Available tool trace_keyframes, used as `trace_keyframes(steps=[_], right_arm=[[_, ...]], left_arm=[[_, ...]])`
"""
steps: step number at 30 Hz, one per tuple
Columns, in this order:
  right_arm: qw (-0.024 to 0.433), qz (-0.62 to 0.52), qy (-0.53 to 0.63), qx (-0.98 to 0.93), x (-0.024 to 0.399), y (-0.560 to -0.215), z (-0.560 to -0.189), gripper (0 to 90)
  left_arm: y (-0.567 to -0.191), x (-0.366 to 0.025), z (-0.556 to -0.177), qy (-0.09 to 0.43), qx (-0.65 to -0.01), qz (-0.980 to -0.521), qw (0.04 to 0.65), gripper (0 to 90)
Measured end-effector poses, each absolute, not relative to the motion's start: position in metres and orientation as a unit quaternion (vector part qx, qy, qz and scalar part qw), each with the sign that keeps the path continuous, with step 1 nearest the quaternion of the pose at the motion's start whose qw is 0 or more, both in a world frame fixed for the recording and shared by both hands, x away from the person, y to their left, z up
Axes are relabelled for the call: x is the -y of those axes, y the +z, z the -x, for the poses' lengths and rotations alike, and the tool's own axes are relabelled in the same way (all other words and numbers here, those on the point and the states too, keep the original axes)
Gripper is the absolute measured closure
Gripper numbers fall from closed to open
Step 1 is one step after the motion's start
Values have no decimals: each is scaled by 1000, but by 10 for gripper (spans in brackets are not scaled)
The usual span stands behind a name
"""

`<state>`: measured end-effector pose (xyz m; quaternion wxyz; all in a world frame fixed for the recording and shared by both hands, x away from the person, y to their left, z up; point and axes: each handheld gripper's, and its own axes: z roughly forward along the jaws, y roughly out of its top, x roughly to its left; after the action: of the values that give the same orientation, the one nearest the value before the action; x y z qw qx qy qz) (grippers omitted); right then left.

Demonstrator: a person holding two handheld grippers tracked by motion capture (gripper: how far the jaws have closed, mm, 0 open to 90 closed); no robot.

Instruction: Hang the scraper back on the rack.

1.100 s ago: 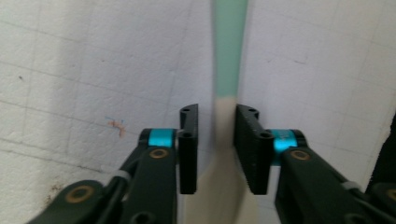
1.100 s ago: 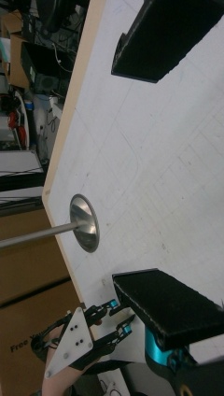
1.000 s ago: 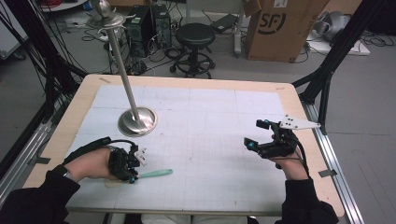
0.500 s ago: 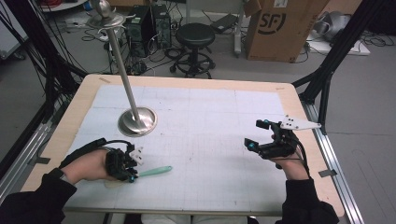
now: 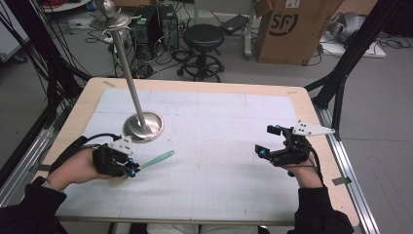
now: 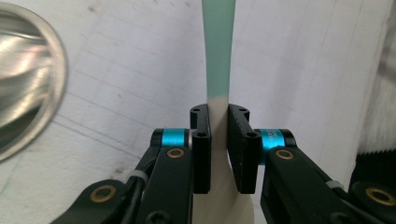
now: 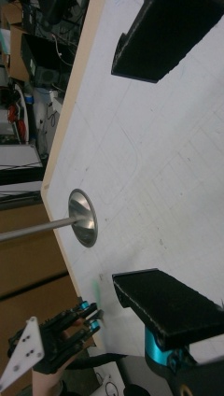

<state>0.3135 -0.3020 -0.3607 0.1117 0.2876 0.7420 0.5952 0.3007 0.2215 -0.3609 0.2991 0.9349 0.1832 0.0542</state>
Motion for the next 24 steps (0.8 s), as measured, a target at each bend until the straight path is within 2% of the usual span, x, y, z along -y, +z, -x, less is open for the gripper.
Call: trace_keyframes(steps=[6,14,18,24], right_arm=[[103,-284,594,-746,301,-362,-314,18],[105,-284,594,-745,301,-362,-315,18],[105,-284,595,-744,301,-362,-315,18],[101,-286,595,-744,303,-361,-315,18]], left_arm=[[-347,-247,-310,109,-245,-886,378,802],[-327,-286,-317,140,-298,-802,499,802],[-315,-300,-318,175,-316,-771,524,802],[-295,-320,-321,178,-327,-751,544,802]])
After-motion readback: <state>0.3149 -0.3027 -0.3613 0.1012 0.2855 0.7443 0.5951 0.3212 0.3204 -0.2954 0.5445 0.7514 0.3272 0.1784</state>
